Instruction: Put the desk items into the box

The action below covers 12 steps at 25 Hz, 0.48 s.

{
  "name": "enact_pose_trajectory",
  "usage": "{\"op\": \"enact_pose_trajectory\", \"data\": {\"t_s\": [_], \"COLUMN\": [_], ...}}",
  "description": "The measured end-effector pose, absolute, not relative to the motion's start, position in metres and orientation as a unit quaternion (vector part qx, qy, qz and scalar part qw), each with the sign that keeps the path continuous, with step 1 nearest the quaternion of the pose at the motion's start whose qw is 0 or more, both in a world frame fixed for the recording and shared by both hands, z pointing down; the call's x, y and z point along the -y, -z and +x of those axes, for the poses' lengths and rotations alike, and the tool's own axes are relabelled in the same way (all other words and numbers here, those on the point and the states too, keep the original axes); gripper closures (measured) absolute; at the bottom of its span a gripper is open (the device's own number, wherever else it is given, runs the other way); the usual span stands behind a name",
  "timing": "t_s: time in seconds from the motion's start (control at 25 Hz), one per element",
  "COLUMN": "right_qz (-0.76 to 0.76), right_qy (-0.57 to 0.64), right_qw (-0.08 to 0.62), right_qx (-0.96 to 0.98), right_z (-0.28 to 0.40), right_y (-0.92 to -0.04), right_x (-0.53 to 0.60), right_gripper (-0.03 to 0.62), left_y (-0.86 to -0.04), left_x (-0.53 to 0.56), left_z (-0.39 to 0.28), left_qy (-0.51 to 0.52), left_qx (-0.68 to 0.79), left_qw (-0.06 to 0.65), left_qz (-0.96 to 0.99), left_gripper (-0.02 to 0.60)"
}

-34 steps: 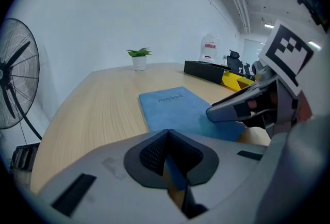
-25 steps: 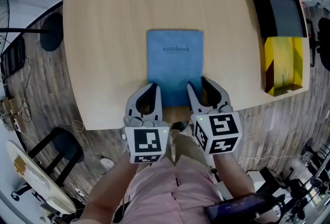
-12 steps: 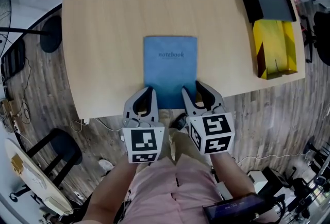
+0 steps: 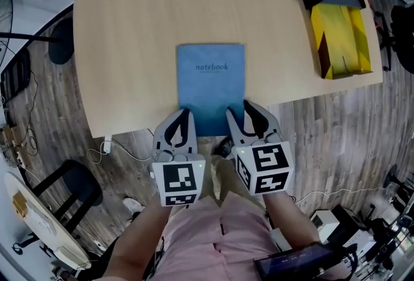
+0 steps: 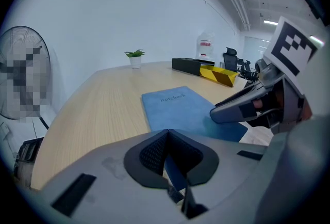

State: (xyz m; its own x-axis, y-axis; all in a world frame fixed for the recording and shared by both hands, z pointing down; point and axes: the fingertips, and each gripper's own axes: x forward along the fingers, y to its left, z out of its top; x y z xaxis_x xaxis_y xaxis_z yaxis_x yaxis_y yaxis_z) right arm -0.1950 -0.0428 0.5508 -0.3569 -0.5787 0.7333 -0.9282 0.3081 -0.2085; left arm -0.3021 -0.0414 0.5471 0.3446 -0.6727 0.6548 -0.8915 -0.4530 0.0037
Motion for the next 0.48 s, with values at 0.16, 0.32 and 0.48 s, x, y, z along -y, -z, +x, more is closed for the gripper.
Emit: {"op": "enact_pose_trajectory", "data": {"t_s": [0.16, 0.32, 0.48], "right_qz": [0.498, 0.486, 0.481], "right_qy": [-0.317, -0.324, -0.349], "right_qw": [0.266, 0.261, 0.255], "right_qx": [0.762, 0.769, 0.763], "right_z": [-0.194, -0.195, -0.189], "right_y": [-0.551, -0.552, -0.555], "right_x": [0.035, 0.026, 0.009], "right_gripper": [0.434, 0.395, 0.346], "left_y": [-0.547, -0.548, -0.548], "left_x": [0.037, 0.036, 0.034], "left_z": [-0.302, -0.304, -0.305], "left_qy": [-0.295, -0.299, -0.307], "left_qx": [0.494, 0.498, 0.496], "left_qw": [0.185, 0.184, 0.174], "left_qz": [0.797, 0.793, 0.793], "left_gripper": [0.569, 0.569, 0.569]}}
